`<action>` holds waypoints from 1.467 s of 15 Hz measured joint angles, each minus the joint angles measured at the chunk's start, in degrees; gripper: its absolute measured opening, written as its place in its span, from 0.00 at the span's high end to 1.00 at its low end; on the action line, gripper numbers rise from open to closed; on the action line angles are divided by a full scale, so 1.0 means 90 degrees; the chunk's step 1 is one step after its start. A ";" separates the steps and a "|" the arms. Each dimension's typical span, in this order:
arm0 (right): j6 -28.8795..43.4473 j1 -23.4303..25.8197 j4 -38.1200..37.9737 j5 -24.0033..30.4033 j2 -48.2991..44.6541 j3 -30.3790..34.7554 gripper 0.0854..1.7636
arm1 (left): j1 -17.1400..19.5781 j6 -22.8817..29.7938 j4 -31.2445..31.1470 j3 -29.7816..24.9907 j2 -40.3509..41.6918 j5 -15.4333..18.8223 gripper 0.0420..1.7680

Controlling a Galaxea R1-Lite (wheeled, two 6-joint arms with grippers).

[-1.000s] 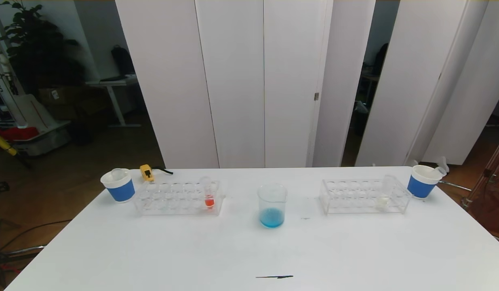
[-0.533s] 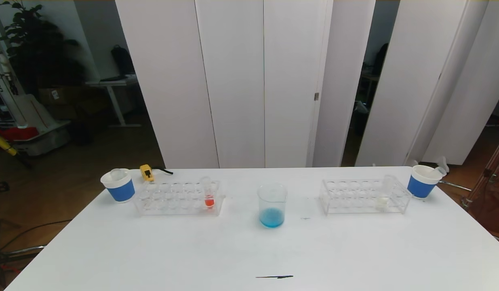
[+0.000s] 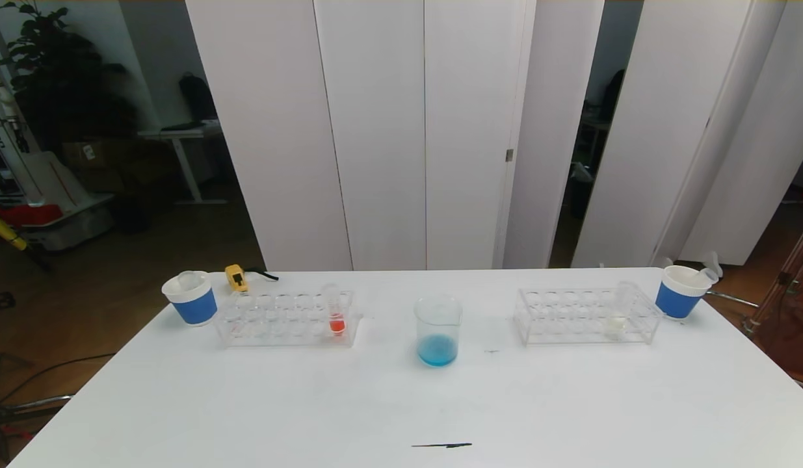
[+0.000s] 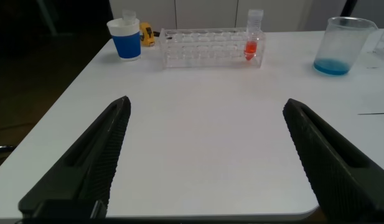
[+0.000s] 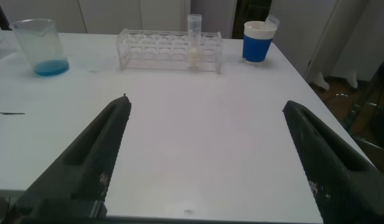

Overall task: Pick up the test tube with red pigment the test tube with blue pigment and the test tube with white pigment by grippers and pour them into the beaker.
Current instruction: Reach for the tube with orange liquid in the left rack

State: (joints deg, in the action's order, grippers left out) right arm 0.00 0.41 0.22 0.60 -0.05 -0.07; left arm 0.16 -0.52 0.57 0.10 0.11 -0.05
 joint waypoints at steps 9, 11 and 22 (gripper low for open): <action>0.0000 -0.0001 0.0000 0.0000 0.0000 0.0000 0.01 | -0.0012 0.0001 -0.0851 0.1046 -0.0083 -0.0019 0.01; 0.0000 0.0000 0.0000 -0.0003 0.0000 0.0000 0.01 | -0.0012 0.0004 -0.0948 0.1578 -0.0455 -0.0031 0.01; 0.0000 0.0003 0.0003 0.0000 0.0000 0.0000 0.01 | -0.0018 -0.0011 0.0818 0.3866 -0.4719 -0.0041 0.01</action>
State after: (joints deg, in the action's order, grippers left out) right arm 0.00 0.44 0.24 0.60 -0.05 -0.07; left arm 0.00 -0.62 7.94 34.89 -42.36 -0.41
